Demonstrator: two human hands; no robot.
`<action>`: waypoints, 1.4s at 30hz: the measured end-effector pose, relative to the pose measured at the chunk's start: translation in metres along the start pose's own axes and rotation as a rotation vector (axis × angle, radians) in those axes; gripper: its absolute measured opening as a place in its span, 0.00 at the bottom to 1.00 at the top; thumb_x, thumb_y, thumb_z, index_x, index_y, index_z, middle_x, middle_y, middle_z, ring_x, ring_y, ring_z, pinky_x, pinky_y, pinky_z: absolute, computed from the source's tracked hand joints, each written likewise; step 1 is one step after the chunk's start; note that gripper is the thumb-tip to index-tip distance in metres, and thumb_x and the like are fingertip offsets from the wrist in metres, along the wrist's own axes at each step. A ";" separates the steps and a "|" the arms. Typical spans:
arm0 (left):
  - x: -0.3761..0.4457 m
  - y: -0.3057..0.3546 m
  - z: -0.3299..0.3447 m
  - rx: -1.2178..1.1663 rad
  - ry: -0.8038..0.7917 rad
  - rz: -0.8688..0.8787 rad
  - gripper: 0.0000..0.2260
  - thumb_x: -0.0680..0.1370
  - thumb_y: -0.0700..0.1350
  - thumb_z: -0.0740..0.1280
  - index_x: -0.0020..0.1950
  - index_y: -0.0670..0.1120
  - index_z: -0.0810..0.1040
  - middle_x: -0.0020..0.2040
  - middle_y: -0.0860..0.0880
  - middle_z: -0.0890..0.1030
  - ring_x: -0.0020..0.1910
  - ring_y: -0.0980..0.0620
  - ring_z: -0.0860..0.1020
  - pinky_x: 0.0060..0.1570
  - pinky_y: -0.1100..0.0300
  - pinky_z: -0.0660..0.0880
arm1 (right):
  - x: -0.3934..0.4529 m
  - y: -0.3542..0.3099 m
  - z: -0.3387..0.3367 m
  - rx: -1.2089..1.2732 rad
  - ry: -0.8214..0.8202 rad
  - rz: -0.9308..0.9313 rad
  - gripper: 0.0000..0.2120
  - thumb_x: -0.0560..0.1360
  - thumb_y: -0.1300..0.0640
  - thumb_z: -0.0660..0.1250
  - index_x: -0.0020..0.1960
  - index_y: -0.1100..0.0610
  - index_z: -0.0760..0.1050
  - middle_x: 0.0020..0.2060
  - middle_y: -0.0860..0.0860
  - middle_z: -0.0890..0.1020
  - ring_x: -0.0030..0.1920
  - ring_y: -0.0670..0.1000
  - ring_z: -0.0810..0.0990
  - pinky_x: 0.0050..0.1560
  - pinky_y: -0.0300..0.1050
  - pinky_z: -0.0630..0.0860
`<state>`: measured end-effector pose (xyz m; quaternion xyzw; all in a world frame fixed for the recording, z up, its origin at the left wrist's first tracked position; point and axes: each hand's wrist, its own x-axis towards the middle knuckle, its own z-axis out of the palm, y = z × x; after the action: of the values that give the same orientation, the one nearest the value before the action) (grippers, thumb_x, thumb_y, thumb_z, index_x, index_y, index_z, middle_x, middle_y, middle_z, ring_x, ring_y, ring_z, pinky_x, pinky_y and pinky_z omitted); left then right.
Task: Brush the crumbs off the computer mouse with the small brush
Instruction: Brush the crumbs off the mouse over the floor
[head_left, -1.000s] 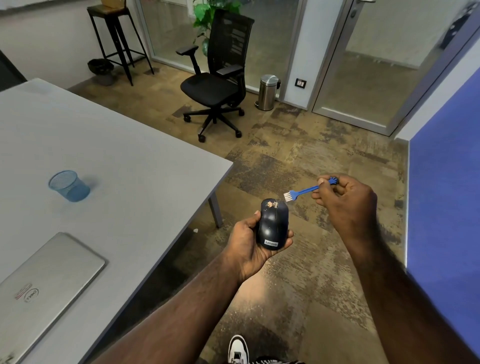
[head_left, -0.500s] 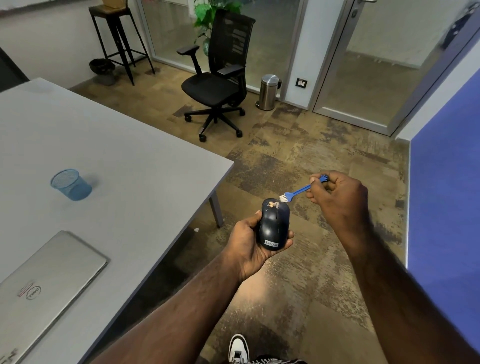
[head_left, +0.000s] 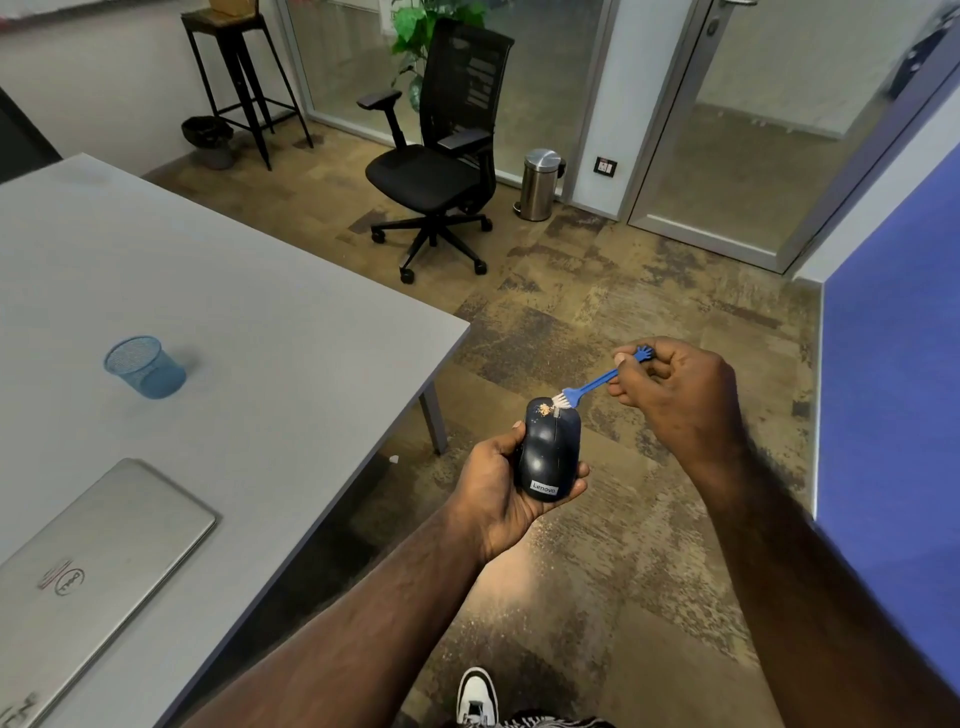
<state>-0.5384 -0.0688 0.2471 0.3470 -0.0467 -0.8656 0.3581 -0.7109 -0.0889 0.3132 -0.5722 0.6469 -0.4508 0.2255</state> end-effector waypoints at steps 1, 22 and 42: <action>0.000 0.000 -0.001 0.001 0.002 -0.001 0.23 0.82 0.52 0.53 0.69 0.38 0.70 0.59 0.35 0.77 0.48 0.37 0.79 0.45 0.48 0.80 | 0.000 0.001 -0.001 -0.026 -0.003 -0.002 0.05 0.77 0.60 0.69 0.51 0.54 0.82 0.35 0.46 0.84 0.35 0.42 0.85 0.42 0.49 0.85; 0.001 0.001 0.000 0.033 0.019 0.004 0.22 0.82 0.52 0.53 0.67 0.38 0.72 0.56 0.36 0.78 0.48 0.38 0.79 0.45 0.48 0.79 | 0.010 -0.004 -0.018 -0.096 -0.164 -0.109 0.06 0.78 0.57 0.69 0.53 0.54 0.83 0.37 0.49 0.85 0.38 0.45 0.86 0.44 0.53 0.85; 0.002 0.002 0.005 0.039 0.032 0.039 0.22 0.82 0.52 0.52 0.65 0.38 0.73 0.56 0.35 0.78 0.47 0.39 0.78 0.45 0.49 0.79 | -0.025 -0.011 -0.020 -0.014 -0.122 -0.220 0.07 0.76 0.59 0.71 0.52 0.49 0.81 0.37 0.45 0.85 0.37 0.46 0.86 0.38 0.47 0.84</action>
<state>-0.5411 -0.0723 0.2508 0.3665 -0.0647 -0.8518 0.3687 -0.7148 -0.0581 0.3271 -0.6677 0.5682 -0.4328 0.2097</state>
